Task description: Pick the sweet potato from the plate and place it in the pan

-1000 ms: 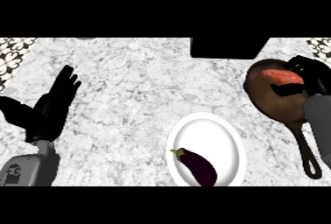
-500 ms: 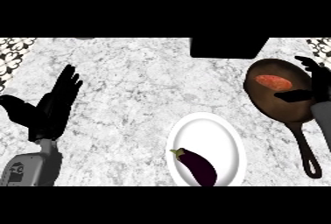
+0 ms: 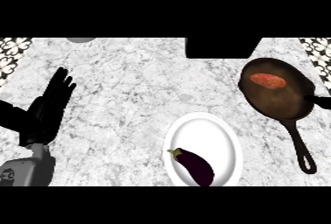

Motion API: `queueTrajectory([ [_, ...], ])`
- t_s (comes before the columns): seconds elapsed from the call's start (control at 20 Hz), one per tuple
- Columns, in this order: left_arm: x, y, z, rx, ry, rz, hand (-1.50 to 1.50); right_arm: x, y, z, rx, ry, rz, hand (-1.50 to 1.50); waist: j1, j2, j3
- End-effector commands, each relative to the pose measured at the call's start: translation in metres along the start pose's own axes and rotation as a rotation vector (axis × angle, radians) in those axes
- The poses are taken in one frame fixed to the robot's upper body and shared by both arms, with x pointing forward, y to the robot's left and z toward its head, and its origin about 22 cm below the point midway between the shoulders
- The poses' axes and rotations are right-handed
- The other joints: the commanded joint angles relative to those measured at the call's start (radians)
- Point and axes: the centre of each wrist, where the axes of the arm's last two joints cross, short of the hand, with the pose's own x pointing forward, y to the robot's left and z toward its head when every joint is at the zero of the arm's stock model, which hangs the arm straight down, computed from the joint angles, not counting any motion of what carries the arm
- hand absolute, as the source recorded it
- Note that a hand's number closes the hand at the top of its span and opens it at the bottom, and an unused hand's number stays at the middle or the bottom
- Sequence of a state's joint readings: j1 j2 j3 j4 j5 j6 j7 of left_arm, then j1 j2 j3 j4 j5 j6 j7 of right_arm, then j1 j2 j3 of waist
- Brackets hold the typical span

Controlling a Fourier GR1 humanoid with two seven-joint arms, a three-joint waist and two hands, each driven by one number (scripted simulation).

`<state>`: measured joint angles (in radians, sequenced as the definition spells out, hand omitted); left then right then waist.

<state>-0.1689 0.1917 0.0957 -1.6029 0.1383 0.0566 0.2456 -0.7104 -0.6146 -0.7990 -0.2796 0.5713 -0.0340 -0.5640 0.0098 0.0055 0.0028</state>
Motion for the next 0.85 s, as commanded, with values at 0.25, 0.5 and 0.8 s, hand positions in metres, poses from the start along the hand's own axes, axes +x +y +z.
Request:
queueTrajectory([
  [0.25,0.001,-0.017,-0.009,0.036,0.013,-0.005,0.0,-0.051,-0.089,0.053,0.101,-0.073,-0.288,-1.5,-0.027,-0.006,-0.002],
  [0.5,-0.004,0.006,-0.008,0.006,-0.005,-0.013,0.0,-0.066,-0.131,0.082,0.083,-0.068,-0.25,-1.5,-0.004,-0.001,-0.001],
  [0.8,-0.002,-0.003,-0.002,0.011,0.023,0.006,0.0,-0.067,-0.126,0.084,0.077,-0.081,-0.22,-1.5,-0.005,-0.003,-0.001],
])
